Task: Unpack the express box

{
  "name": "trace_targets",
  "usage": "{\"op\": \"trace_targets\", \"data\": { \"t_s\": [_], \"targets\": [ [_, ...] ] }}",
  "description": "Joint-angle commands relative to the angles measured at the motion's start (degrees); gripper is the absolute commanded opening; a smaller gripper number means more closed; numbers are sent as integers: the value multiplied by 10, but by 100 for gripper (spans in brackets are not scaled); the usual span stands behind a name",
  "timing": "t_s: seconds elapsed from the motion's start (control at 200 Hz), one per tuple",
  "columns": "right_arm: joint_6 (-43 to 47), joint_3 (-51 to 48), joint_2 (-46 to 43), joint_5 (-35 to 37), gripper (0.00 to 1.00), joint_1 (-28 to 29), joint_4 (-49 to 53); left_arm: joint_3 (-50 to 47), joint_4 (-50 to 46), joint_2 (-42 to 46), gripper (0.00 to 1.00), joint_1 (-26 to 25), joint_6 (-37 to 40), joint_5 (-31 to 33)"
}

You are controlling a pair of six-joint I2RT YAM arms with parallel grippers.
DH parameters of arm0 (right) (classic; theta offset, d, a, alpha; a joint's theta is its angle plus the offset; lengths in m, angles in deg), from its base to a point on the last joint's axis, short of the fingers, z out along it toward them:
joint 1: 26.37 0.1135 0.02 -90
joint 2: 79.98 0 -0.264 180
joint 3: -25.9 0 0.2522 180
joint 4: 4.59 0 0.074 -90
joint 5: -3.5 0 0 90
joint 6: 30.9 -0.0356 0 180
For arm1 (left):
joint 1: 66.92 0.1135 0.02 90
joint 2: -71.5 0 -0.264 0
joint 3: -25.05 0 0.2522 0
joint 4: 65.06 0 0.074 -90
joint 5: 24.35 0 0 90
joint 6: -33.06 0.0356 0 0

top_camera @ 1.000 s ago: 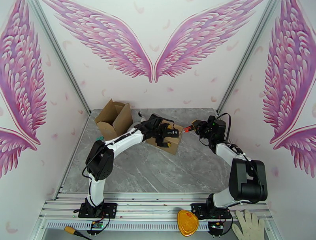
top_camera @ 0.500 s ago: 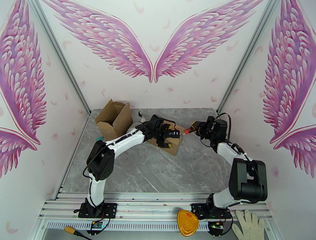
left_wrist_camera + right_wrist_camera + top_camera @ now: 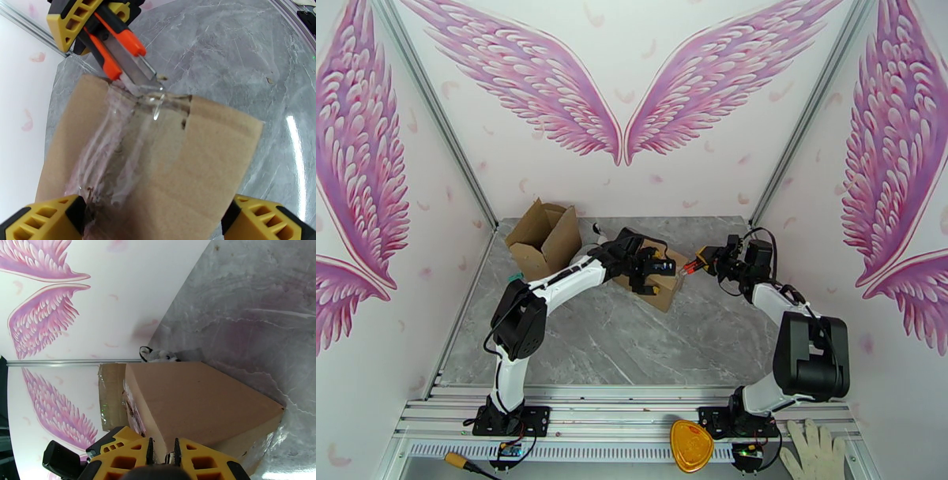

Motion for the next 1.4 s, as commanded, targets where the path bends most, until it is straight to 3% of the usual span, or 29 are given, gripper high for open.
{"op": "trace_targets", "data": {
  "t_s": [0.0,0.38,0.94,1.394],
  "targets": [
    [18,-10,13,-53,0,10,62,26,34,-14,93,-1,-15,38],
    [-1,-23,20,-40,0,9,33,30,52,-24,93,-20,-43,28],
    [-14,-59,7,-53,0,11,18,62,55,-45,93,-20,-54,77],
    [-99,-152,-76,61,0,11,-20,65,62,-41,92,-25,-62,80]
  ]
}}
